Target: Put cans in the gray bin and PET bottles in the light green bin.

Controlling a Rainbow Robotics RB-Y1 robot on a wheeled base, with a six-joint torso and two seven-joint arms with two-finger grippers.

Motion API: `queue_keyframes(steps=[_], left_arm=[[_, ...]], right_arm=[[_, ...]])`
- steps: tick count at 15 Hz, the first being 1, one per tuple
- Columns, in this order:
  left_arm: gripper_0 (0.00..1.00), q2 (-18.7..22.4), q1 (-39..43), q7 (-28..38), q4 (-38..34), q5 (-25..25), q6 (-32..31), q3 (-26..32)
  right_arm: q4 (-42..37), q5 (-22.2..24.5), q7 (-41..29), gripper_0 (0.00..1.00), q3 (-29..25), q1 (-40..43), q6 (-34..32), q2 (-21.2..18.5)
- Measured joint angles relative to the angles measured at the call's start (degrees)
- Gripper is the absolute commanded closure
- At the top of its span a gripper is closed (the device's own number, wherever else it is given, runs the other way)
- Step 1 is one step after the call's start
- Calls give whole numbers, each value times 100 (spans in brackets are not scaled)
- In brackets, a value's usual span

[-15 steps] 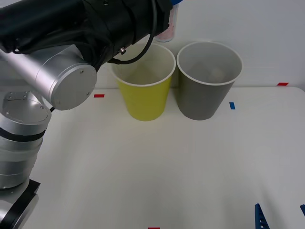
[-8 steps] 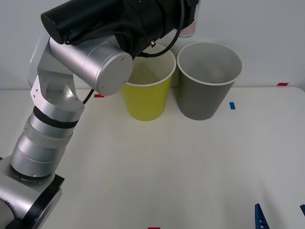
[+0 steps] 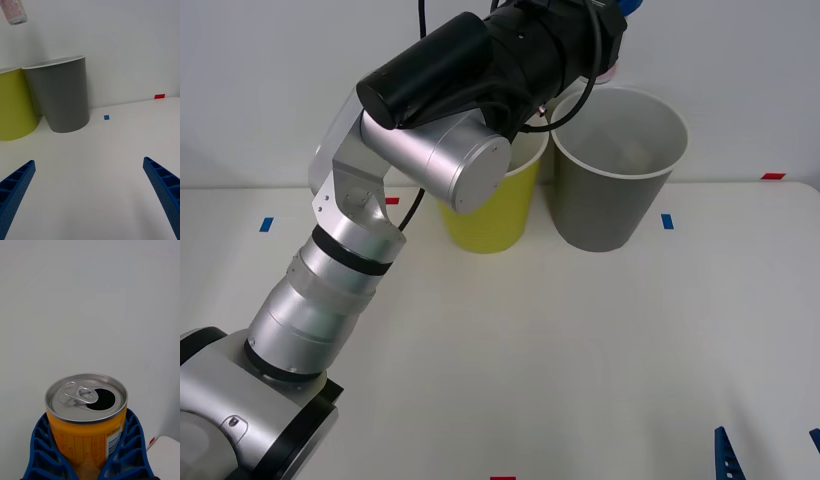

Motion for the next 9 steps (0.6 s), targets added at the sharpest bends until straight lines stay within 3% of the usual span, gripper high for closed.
queue_keyframes(steps=[3, 9], left_arm=[[100, 43, -295, 4, 640, 4, -643, -244], [100, -27, -424, 27, 1001, 8, -930, -425]], right_arm=[[0, 0, 0, 0, 0, 0, 0, 0], [0, 0, 0, 0, 0, 0, 0, 0]])
